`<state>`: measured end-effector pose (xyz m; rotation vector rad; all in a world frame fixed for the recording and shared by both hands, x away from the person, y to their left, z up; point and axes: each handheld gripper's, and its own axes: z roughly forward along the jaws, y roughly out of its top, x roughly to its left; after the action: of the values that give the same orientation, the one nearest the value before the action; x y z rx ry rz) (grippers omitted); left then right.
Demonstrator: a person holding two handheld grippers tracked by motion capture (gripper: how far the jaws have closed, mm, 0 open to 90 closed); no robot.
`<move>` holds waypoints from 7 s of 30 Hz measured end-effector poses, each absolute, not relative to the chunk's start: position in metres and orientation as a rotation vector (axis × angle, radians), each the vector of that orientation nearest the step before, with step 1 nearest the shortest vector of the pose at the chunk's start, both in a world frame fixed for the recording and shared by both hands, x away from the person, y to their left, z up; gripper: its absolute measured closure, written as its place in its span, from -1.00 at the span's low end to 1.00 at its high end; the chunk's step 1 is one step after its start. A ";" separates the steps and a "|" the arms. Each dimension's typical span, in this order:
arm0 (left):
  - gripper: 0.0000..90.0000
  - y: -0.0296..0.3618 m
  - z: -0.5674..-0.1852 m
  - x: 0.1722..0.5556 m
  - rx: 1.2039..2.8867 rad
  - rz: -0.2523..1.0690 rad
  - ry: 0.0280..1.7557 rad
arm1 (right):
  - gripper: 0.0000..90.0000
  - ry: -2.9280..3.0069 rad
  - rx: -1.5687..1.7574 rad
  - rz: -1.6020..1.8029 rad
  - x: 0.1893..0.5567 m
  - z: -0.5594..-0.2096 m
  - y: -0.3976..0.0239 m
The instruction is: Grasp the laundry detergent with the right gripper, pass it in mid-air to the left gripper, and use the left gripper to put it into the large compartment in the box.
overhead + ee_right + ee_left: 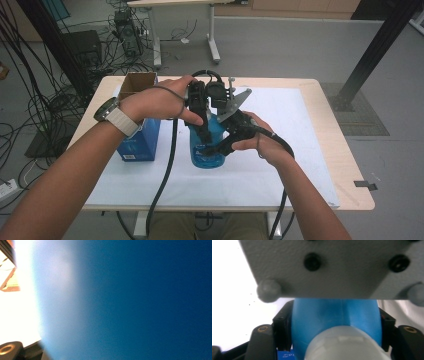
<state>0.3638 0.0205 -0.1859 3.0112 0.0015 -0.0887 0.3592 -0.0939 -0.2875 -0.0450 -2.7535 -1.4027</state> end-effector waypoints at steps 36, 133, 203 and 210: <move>-0.16 0.021 -0.188 0.363 2.992 -0.080 0.019 | -0.03 -2.752 -0.042 -1.405 0.359 -0.288 -0.097; -0.16 0.028 -0.184 0.360 2.976 -0.086 0.031 | -0.03 -2.729 -0.024 -1.413 0.356 -0.284 -0.095; -0.16 0.047 -0.119 0.369 2.950 0.165 0.665 | -0.89 -3.040 -0.543 -0.802 0.382 -0.262 -0.238; -0.16 0.051 -0.110 0.372 2.921 0.187 0.762 | -0.88 -3.051 -0.542 -0.781 0.384 -0.259 -0.240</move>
<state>0.3720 0.0505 -0.1100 2.9213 0.7616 0.1875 0.3844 -0.2396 -0.2587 -0.5416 -3.0511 -0.7811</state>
